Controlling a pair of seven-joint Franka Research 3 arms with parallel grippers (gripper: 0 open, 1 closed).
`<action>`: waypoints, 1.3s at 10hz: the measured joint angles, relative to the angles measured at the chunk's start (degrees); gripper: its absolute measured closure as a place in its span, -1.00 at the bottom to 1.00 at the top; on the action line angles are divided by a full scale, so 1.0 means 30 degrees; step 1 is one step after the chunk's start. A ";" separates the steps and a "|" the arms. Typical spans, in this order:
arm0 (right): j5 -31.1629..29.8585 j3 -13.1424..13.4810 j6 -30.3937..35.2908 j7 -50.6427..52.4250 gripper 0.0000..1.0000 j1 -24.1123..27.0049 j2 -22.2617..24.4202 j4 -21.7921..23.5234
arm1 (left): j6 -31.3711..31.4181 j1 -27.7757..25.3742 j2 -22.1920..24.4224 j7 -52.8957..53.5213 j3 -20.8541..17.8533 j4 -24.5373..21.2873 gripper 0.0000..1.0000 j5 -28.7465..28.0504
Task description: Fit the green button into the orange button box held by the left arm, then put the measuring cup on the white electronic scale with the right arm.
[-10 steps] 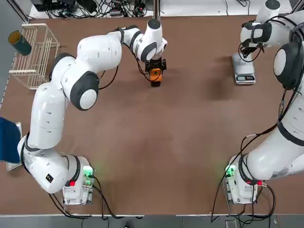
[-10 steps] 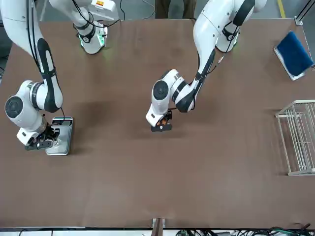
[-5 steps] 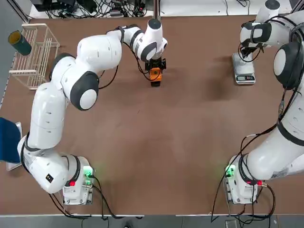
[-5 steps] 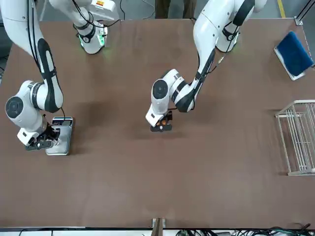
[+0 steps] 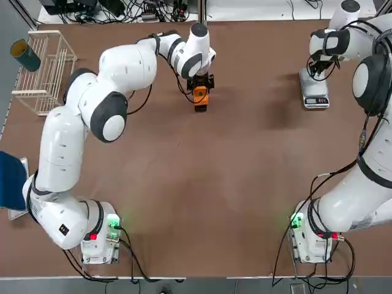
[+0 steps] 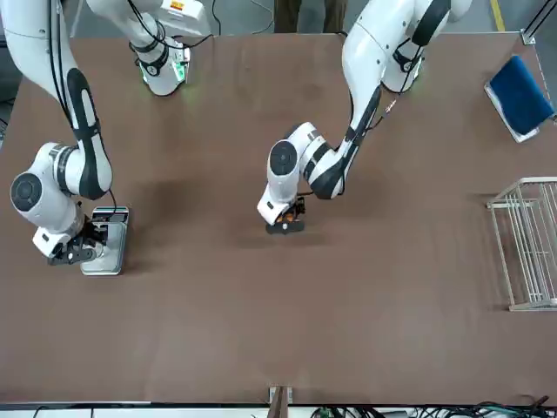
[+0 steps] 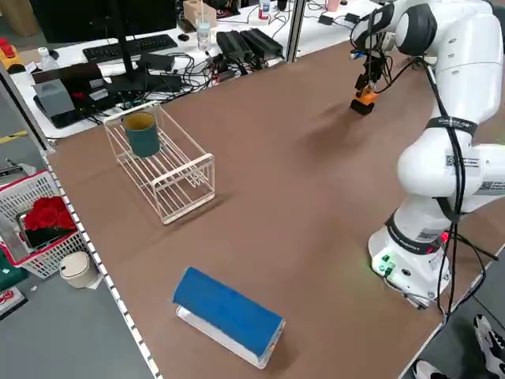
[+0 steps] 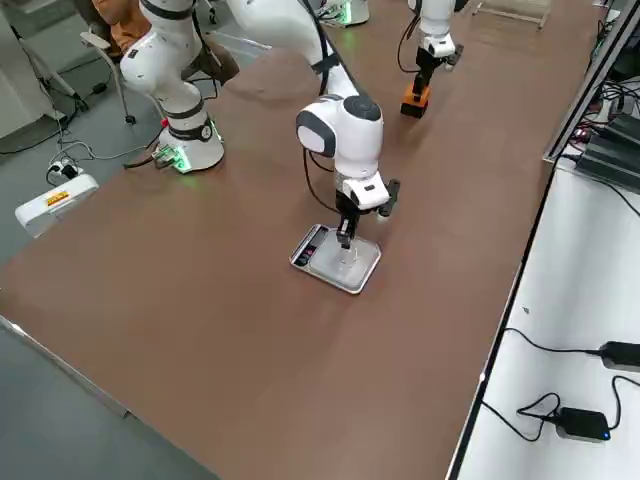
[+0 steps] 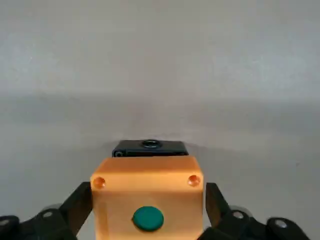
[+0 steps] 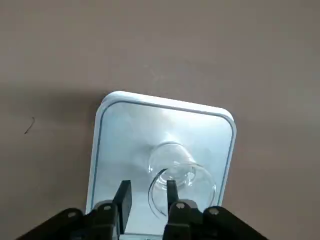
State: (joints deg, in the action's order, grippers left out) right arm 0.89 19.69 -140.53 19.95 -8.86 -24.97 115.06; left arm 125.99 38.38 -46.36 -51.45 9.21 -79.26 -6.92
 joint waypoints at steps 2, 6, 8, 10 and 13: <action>0.0002 -0.0001 0.0249 0.0000 0.27 -0.0019 0.0000 -0.0096 | 0.0000 -0.0062 0.0164 0.0000 -0.0027 0.0073 -0.98 -0.0002; 0.0004 -0.0001 0.0849 0.0000 0.27 -0.0046 0.0001 -0.0617 | -0.0027 -0.0065 0.0344 0.0000 -0.0039 0.0092 -0.97 -0.0003; 0.0004 -0.0001 0.1665 0.0001 0.27 -0.0047 0.0005 -0.1151 | -0.0199 -0.0071 0.0518 0.0000 -0.0048 0.0116 -0.83 -0.0003; 0.0004 -0.0001 0.3075 0.0005 0.23 -0.0049 0.0024 -0.2161 | -0.0835 -0.0102 0.0672 -0.0002 -0.0057 0.0128 -0.45 -0.0003; 0.0005 -0.0007 0.5379 0.0004 -0.18 -0.0063 0.0261 -0.3712 | -0.0911 -0.0077 0.1249 -0.0920 -0.0046 0.0156 0.13 -0.0002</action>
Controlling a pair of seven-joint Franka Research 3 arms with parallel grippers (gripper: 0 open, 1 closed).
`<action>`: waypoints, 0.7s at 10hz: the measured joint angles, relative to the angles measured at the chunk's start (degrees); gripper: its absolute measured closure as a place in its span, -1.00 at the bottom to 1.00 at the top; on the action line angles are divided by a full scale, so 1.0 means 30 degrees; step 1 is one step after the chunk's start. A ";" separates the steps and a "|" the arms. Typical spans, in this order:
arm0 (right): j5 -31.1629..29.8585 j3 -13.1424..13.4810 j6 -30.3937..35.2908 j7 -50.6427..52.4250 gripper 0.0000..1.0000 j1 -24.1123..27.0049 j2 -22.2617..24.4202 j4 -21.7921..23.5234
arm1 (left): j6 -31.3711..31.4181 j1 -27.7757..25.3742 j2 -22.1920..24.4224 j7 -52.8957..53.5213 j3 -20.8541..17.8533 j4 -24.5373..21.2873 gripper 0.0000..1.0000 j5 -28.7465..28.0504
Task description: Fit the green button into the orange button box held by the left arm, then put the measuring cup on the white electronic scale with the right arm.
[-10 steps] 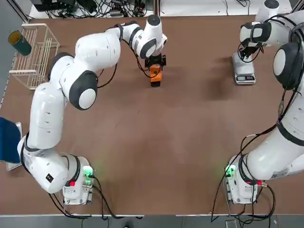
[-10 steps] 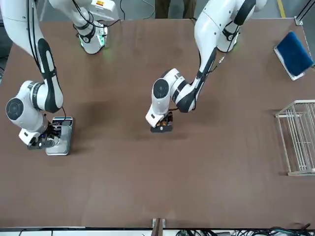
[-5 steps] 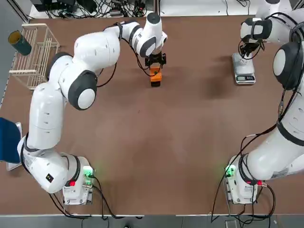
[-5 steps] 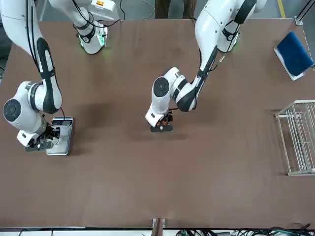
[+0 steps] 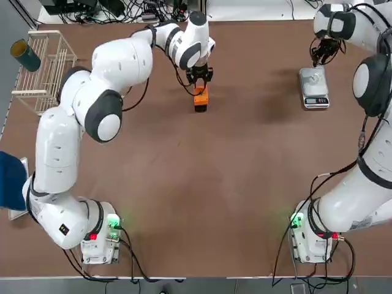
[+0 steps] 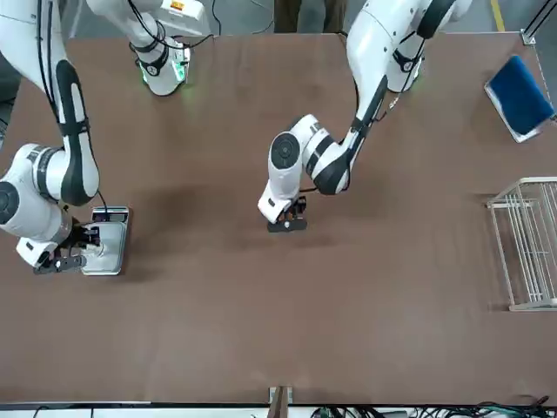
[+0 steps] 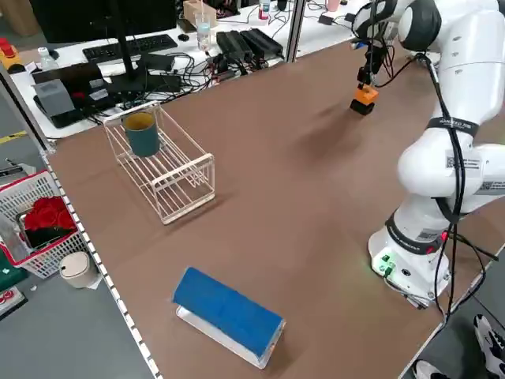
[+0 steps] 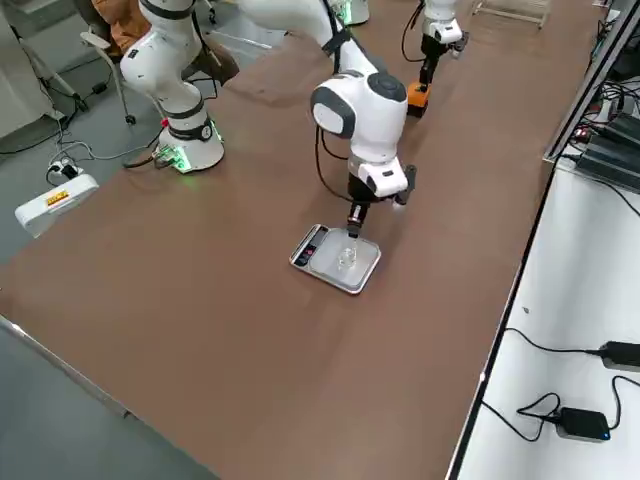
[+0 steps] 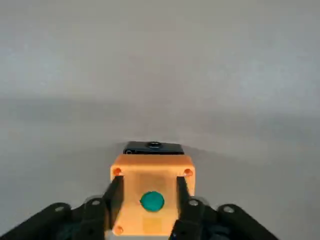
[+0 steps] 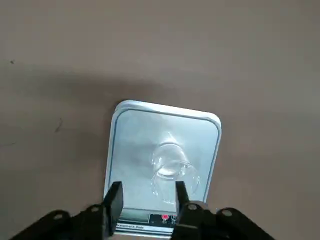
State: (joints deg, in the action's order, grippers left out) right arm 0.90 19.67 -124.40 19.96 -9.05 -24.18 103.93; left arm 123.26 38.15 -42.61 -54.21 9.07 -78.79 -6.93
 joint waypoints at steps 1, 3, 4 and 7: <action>0.0009 -0.0013 0.0642 -0.0020 -0.44 -0.0041 0.0167 -0.0476 | -0.0109 0.0002 0.0276 -0.0365 0.0009 -0.0001 0.48 0.0000; 0.0041 -0.0163 0.2017 -0.0675 -0.99 -0.0109 0.0884 -0.1265 | -0.0298 0.0024 0.0526 -0.0763 0.0056 -0.0272 0.97 -0.0001; 0.0045 -0.0465 0.2421 -0.1179 -1.00 -0.0129 0.1463 -0.1482 | -0.0297 0.0023 0.0601 -0.0824 0.0061 -0.0500 0.98 -0.0001; 0.0044 -0.1821 0.3326 -0.2591 -1.00 -0.0069 0.3838 -0.1783 | -0.0257 0.0032 0.0831 -0.0880 0.0086 -0.1160 0.98 -0.0002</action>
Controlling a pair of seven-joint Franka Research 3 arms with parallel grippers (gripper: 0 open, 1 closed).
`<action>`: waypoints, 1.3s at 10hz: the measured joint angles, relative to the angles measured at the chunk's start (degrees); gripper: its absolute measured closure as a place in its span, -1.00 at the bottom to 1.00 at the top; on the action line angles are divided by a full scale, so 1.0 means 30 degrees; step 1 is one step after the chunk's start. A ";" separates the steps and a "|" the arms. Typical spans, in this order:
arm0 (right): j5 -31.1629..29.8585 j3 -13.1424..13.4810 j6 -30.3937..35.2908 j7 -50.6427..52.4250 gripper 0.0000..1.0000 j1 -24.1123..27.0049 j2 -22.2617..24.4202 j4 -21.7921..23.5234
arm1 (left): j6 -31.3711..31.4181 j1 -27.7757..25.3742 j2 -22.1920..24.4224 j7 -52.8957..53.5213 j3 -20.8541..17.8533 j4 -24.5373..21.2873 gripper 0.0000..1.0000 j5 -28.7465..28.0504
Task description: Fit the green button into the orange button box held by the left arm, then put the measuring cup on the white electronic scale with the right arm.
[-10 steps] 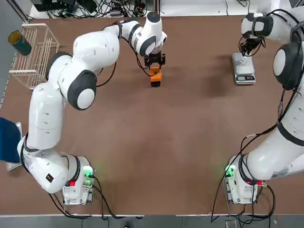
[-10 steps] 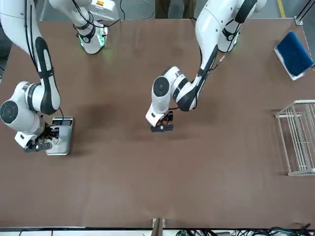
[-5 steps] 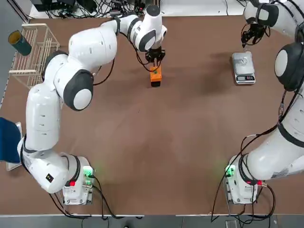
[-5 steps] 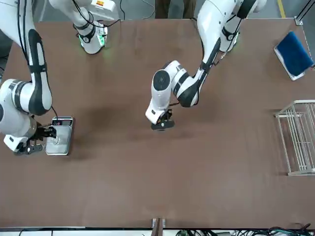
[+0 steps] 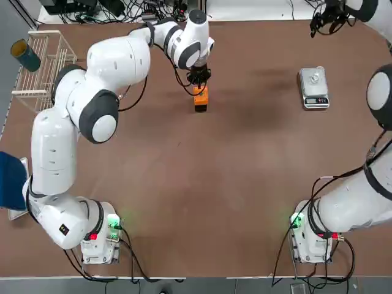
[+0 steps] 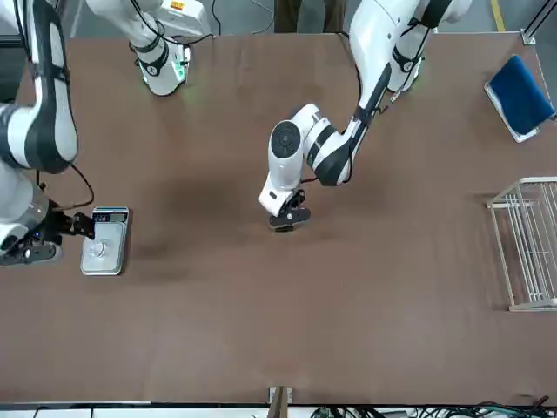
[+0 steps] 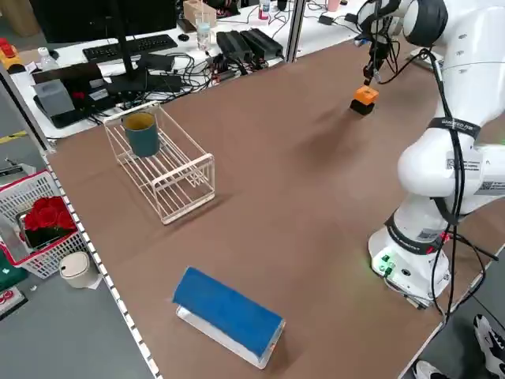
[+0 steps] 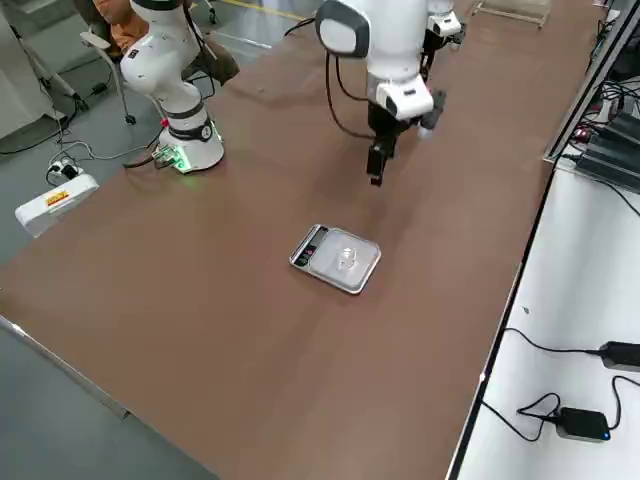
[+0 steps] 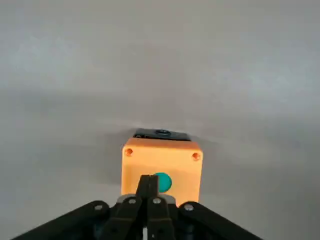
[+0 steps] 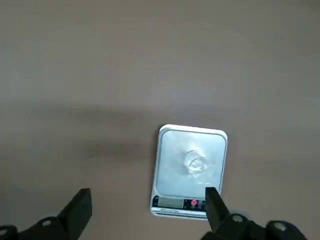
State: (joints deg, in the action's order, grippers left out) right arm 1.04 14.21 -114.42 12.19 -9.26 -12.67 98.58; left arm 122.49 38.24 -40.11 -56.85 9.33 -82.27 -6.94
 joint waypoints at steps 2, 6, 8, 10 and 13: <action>-0.0008 -0.1037 0.2108 -0.0762 -1.00 0.0283 0.1297 -0.0893 | 0.0286 0.0061 0.0022 -0.0377 0.0019 -0.0176 0.98 0.0000; -0.0008 -0.2841 0.5446 -0.3061 -1.00 0.1330 0.1659 -0.4696 | 0.1236 0.0132 0.0030 -0.0654 0.0030 -0.0432 0.98 0.0000; -0.0007 -0.3332 0.5731 -0.3609 -1.00 0.1945 0.1606 -0.5286 | 0.1502 0.0119 0.0025 -0.0675 0.0014 -0.0584 0.98 0.0000; -0.0008 -0.3882 0.5773 -0.3692 -1.00 0.2661 0.1513 -0.5391 | 0.1506 0.0114 0.0023 -0.0675 0.0008 -0.0654 0.98 0.0000; -0.0052 -0.5062 0.6642 -0.4542 -1.00 0.3441 0.1499 -0.5755 | 0.1506 0.0158 0.0003 -0.0675 0.0017 -0.0759 0.98 0.0000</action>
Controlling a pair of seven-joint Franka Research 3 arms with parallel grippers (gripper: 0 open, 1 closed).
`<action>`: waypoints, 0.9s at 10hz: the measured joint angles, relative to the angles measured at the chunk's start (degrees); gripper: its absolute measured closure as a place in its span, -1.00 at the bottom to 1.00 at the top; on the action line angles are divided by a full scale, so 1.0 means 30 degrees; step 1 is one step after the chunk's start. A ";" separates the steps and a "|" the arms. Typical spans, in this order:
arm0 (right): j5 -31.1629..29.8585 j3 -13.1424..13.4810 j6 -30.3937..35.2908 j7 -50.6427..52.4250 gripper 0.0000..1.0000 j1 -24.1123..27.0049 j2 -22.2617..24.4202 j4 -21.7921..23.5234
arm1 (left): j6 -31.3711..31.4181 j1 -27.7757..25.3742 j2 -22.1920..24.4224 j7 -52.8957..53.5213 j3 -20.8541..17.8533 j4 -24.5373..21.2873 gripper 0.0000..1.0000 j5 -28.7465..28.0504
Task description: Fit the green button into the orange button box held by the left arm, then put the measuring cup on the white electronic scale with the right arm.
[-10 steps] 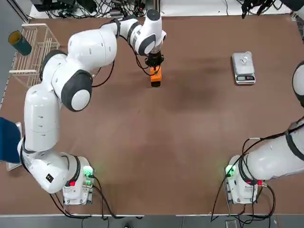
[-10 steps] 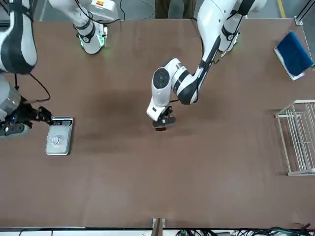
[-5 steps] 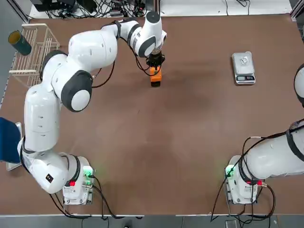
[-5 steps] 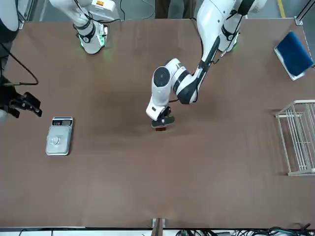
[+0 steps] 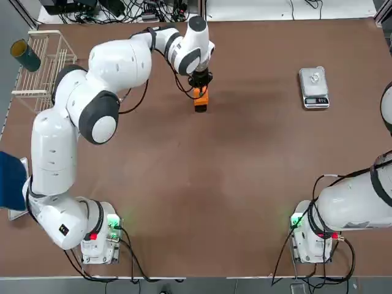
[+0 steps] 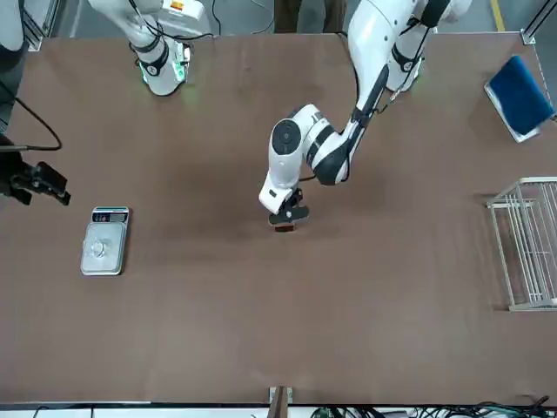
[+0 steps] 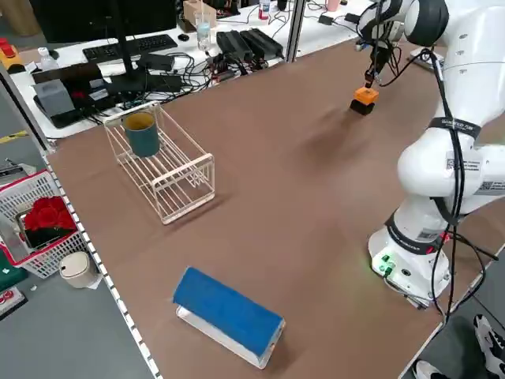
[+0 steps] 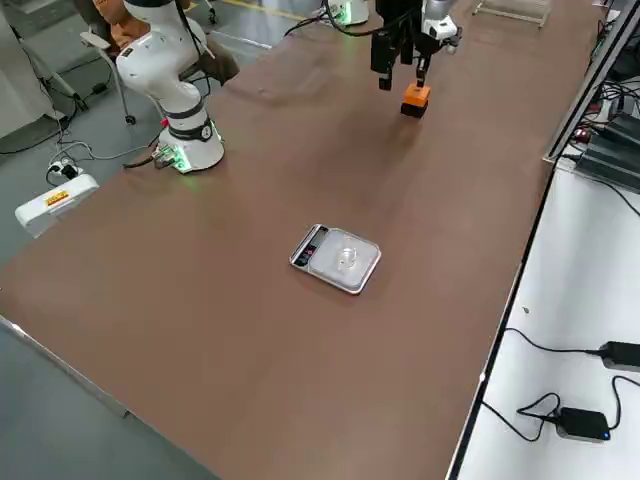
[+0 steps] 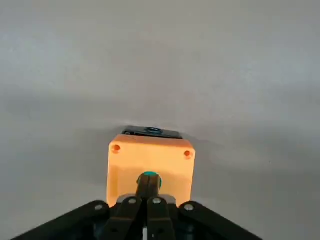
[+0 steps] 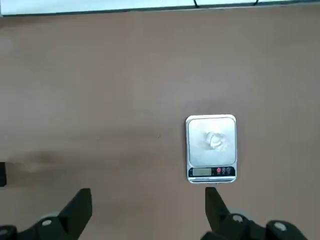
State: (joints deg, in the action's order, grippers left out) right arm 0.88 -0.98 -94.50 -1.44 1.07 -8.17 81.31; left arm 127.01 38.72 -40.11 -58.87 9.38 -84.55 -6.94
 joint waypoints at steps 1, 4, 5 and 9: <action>-0.0089 -0.0234 0.0051 -0.0061 -1.00 0.0044 0.0000 -0.0051 | -0.0001 0.0010 -0.0016 0.0000 0.0001 -0.0042 0.98 0.0000; -0.0261 -0.0882 0.1022 -0.0560 -1.00 0.0050 0.0006 -0.0262 | 0.0000 0.0035 -0.0187 0.0000 0.0002 -0.0125 0.98 0.0000; -0.0298 -0.0896 0.1199 -0.0840 -1.00 0.0051 0.0007 -0.0294 | 0.0000 0.0035 -0.0202 0.0000 0.0001 -0.0132 0.98 0.0000; -0.0523 -0.0844 0.1240 -0.0994 -1.00 0.0316 0.0006 -0.0624 | 0.0000 0.0036 -0.0207 0.0000 -0.0002 -0.0135 0.98 -0.0001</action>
State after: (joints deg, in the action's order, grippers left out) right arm -0.69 -3.51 -90.78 -4.42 2.02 -8.15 79.44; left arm 127.01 38.82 -40.73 -58.87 9.38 -84.95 -6.94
